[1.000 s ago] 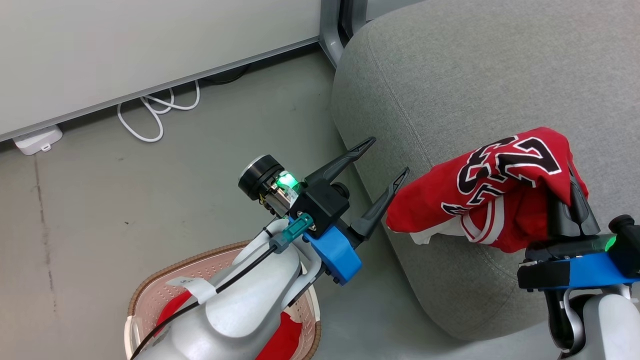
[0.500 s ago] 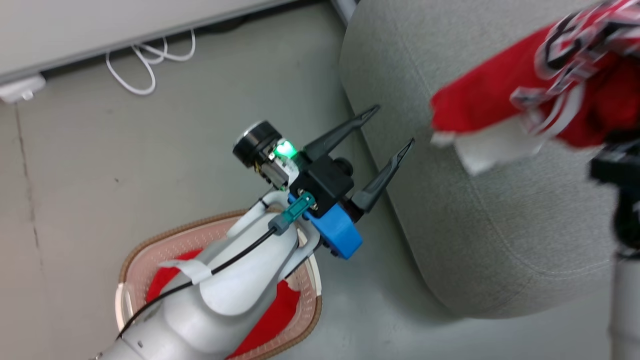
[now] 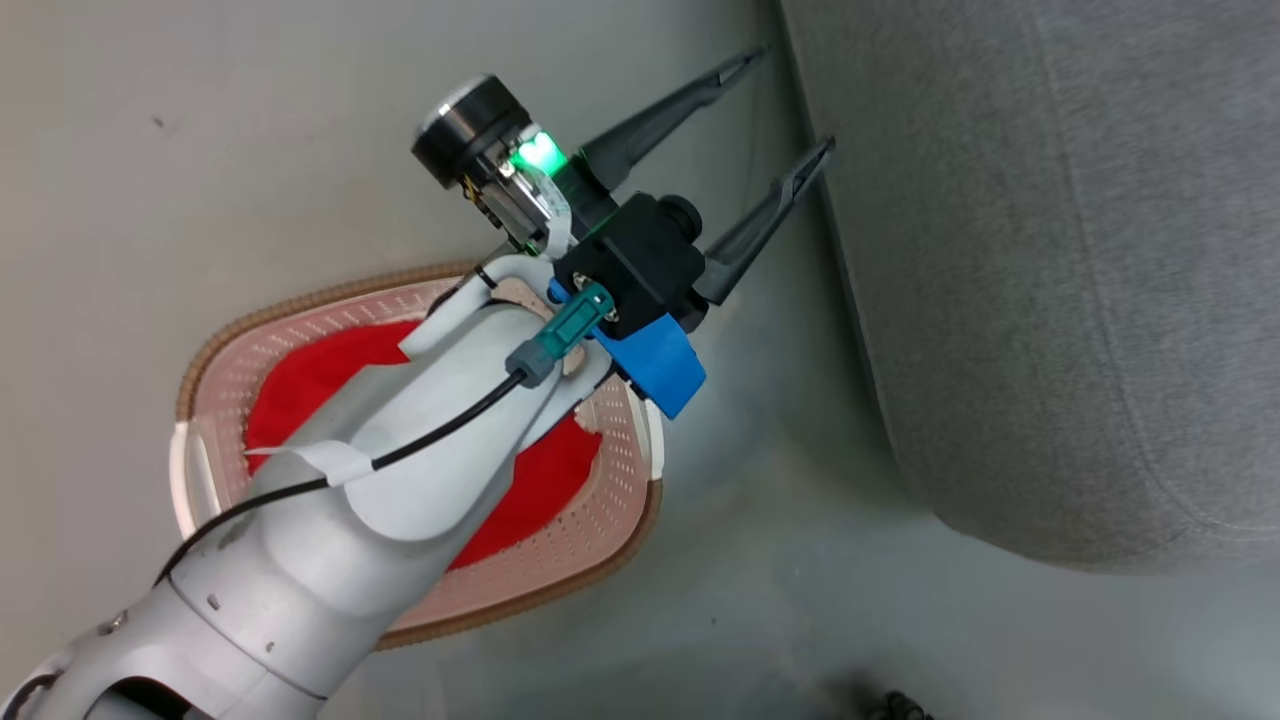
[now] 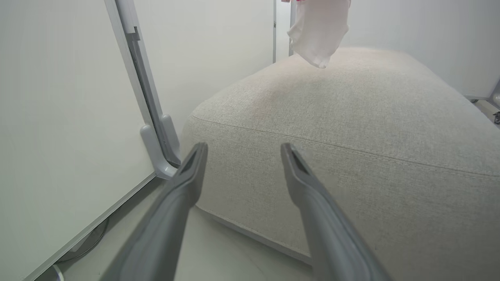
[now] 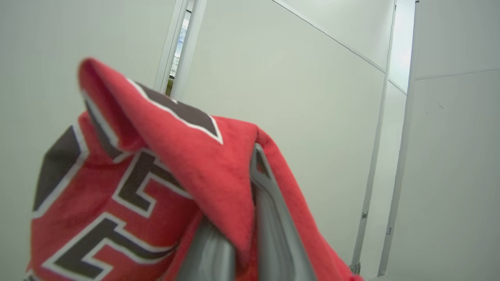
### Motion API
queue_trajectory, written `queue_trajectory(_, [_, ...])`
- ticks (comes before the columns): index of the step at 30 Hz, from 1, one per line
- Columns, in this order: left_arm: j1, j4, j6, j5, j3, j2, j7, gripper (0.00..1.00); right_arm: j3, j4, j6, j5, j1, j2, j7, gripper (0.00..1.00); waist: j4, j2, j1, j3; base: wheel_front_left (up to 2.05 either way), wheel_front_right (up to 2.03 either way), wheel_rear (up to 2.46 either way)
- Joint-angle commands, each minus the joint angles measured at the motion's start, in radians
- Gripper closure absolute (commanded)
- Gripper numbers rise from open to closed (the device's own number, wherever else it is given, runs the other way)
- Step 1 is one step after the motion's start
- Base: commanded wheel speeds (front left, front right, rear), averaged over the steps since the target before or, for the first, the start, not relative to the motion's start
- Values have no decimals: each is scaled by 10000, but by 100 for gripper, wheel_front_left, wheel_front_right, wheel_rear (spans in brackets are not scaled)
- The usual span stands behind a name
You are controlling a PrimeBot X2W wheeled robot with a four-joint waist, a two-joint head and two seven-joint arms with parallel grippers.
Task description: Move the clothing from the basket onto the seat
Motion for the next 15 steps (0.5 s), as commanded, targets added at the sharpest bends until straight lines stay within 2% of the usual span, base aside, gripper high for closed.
queue_trajectory(1, [-219, -109, -16, 56, 27, 103, 9, 0, -146, 349, 5, 28, -253, -273, -5, 100, 45, 0, -1, 783, 0, 0, 0])
queue_trajectory(6, [-400, -367, 60, 121, 23, 322, 77, 0, -248, 1493, 4, -200, -221, -766, -8, 100, -73, 0, -1, 1210, 0, 0, 0])
queue_trajectory(15, [-353, -622, 163, 58, -46, 419, 119, 0, -422, 4176, 5, -507, 324, -416, -6, 100, 46, 0, -1, 1491, 0, 0, 0])
